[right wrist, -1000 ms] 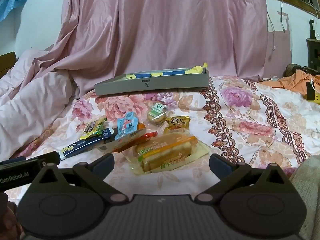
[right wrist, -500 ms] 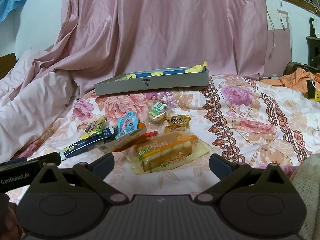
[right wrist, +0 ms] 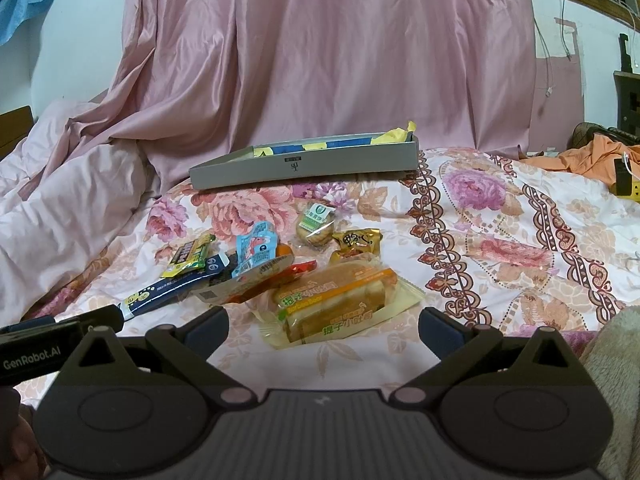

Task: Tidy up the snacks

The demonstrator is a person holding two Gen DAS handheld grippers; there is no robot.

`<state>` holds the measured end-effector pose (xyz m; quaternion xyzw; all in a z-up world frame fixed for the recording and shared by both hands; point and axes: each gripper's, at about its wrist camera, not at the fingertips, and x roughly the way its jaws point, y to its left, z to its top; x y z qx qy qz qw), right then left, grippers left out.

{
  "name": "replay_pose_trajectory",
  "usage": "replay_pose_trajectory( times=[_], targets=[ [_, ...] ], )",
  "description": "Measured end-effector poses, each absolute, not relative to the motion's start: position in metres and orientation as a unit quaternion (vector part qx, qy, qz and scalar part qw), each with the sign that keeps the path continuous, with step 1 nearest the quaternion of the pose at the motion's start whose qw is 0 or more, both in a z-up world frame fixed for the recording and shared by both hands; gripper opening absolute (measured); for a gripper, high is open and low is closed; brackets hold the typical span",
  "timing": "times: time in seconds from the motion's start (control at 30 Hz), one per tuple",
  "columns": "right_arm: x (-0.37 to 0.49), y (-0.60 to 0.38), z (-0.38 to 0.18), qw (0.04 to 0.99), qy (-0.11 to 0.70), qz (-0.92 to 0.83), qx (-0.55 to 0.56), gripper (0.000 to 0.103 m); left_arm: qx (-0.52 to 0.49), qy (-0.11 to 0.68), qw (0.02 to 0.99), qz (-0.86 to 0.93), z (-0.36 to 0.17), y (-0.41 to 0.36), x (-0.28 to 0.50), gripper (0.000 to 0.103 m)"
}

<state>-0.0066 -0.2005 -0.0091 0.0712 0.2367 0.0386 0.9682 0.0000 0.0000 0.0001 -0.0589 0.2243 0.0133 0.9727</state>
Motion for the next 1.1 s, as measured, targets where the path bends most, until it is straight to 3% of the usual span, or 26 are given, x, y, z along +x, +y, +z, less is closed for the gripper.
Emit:
replay_pose_trajectory(
  times=[1.1],
  targets=[
    [0.011, -0.213, 0.001, 0.959, 0.249, 0.094, 0.098, 0.103, -0.066, 0.235, 0.970, -0.007, 0.007, -0.007, 0.004, 0.102]
  ],
)
